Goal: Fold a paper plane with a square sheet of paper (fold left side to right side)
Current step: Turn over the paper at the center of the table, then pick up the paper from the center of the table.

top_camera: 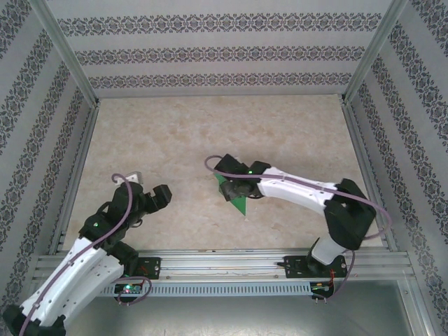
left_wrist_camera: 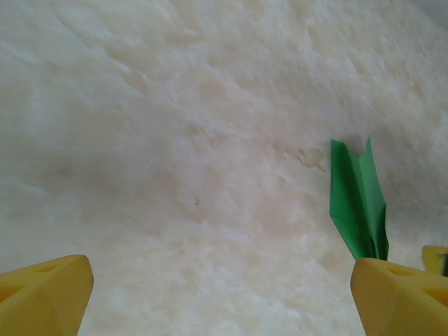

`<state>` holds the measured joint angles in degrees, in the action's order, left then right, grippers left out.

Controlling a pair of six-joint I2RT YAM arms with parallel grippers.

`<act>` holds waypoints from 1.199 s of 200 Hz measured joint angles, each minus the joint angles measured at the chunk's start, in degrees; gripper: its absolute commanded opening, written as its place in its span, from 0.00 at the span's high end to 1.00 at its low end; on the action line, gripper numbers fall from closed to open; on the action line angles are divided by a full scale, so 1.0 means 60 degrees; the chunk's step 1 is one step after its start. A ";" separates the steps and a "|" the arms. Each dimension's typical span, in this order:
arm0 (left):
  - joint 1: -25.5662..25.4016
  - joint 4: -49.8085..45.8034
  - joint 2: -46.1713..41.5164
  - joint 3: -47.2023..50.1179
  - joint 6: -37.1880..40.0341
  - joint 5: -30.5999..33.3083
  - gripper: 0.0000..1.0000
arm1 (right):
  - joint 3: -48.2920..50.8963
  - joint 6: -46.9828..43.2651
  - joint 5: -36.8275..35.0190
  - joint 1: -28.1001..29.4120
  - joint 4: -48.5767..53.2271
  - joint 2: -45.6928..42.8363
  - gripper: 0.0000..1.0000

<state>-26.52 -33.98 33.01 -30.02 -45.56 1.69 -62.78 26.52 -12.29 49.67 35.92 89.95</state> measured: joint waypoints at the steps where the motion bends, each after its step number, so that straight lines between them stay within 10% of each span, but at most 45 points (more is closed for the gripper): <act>1: 0.0000 0.0029 0.0033 0.0015 -0.0007 -0.0025 0.09 | 0.0025 0.0015 0.0015 -0.0018 -0.0022 -0.0040 0.29; 135: -0.0357 0.5249 0.4816 0.0765 -0.1330 -0.2943 0.16 | 0.5031 0.1559 0.3519 -0.4528 -0.3628 -0.4517 0.09; 240: -0.1180 0.7184 0.8491 -0.0911 -0.1603 -0.3191 0.20 | 0.5829 0.1628 0.4972 -0.5697 -0.4105 -0.5402 0.08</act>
<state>-33.61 9.13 83.96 -35.48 -55.18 -17.45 -27.81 36.29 17.54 15.49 11.29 57.54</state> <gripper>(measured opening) 0.808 0.927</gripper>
